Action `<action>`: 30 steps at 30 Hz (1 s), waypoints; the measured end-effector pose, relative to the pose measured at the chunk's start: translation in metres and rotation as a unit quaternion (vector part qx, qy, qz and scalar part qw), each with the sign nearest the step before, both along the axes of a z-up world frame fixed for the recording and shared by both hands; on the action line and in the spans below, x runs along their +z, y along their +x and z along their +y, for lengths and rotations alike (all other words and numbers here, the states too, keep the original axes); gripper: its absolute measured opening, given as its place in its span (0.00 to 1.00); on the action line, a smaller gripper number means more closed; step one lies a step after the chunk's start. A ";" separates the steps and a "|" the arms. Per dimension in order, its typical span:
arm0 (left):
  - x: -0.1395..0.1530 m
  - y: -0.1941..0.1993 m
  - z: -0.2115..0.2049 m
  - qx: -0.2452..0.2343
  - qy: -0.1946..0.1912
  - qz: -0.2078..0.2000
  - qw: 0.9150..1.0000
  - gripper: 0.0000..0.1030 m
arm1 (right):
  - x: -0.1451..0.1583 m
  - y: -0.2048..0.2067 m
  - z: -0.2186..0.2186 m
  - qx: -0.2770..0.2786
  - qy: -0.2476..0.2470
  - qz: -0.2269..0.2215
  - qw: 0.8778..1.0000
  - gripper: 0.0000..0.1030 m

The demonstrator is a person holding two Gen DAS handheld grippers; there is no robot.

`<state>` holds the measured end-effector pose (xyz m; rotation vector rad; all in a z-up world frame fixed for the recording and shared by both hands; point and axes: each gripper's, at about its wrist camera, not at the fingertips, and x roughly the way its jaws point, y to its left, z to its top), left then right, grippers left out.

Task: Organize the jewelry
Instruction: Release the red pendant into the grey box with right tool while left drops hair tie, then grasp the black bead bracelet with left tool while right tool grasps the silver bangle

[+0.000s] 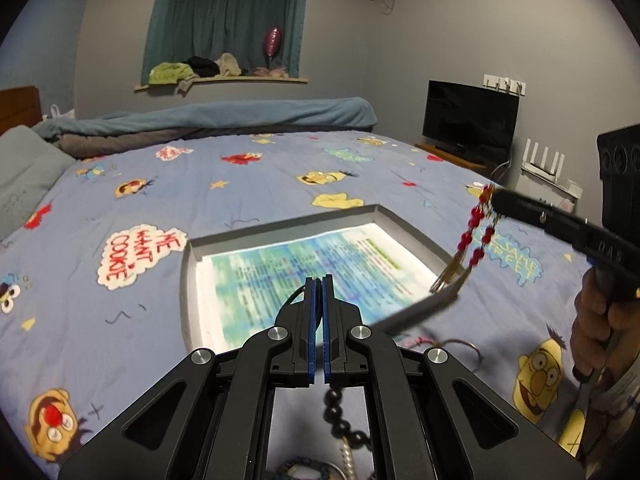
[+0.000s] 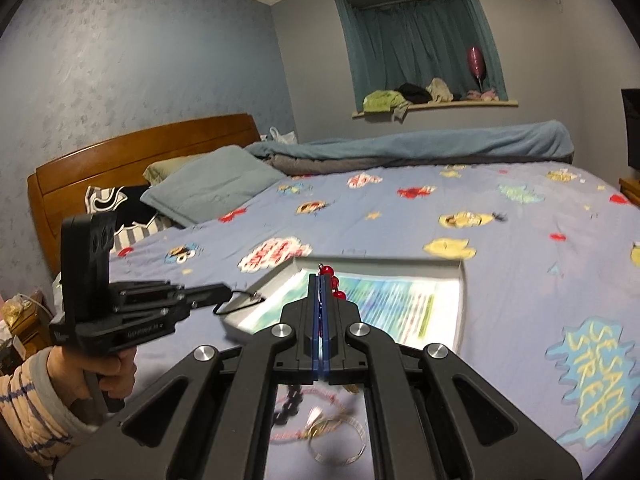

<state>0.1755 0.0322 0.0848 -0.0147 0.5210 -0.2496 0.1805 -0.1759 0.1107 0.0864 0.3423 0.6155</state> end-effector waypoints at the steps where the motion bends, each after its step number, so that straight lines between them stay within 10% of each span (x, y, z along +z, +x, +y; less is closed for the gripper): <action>1: 0.001 0.003 0.001 0.001 0.000 -0.001 1.000 0.03 | 0.002 0.005 0.000 -0.004 -0.001 -0.002 1.000 0.01; 20: -0.073 0.084 0.016 0.018 -0.006 0.126 0.992 0.11 | -0.086 0.101 0.012 -0.053 -0.064 0.158 0.984 0.02; 23: -0.068 0.078 0.020 0.023 -0.011 0.110 0.994 0.24 | -0.085 0.094 0.007 -0.061 -0.056 0.150 0.985 0.20; 25: -0.065 0.073 0.022 0.031 -0.010 0.100 0.994 0.42 | -0.081 0.087 0.003 -0.069 -0.049 0.134 0.987 0.50; 30: -0.056 0.050 0.028 0.043 -0.008 0.082 0.996 0.47 | -0.070 0.061 -0.010 -0.088 -0.052 0.095 0.990 0.55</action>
